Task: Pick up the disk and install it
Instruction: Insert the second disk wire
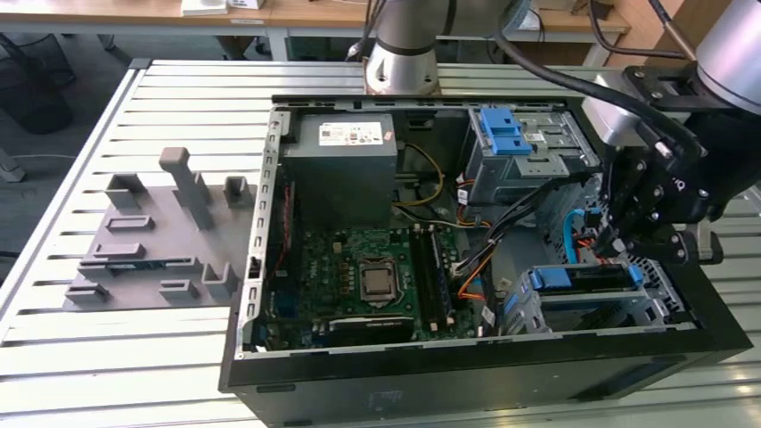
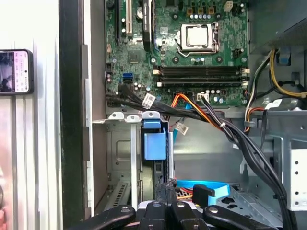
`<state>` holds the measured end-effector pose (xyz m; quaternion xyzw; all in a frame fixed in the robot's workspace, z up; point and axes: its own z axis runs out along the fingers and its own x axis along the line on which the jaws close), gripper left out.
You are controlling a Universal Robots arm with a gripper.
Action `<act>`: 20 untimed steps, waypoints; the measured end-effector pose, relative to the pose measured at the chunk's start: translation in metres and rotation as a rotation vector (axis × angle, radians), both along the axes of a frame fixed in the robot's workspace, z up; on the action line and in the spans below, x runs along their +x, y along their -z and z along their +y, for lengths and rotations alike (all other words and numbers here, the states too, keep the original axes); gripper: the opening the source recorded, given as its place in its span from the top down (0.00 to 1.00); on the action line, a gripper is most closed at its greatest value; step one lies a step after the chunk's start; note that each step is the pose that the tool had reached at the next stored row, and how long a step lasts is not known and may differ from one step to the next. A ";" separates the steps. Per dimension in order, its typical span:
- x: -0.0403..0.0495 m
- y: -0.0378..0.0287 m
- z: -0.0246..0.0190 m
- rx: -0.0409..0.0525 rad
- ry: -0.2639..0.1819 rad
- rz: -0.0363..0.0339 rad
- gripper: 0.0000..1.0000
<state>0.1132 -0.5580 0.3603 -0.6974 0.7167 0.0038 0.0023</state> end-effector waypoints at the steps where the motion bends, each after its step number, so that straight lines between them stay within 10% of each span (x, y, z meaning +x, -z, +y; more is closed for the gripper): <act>1: -0.0007 -0.0032 0.0000 -0.0001 0.000 0.0000 0.89; 7: -0.0042 -0.0197 0.0006 -0.0001 0.000 0.0000 0.89; 20: -0.0095 -0.0304 0.0141 -0.0018 0.000 0.0000 0.89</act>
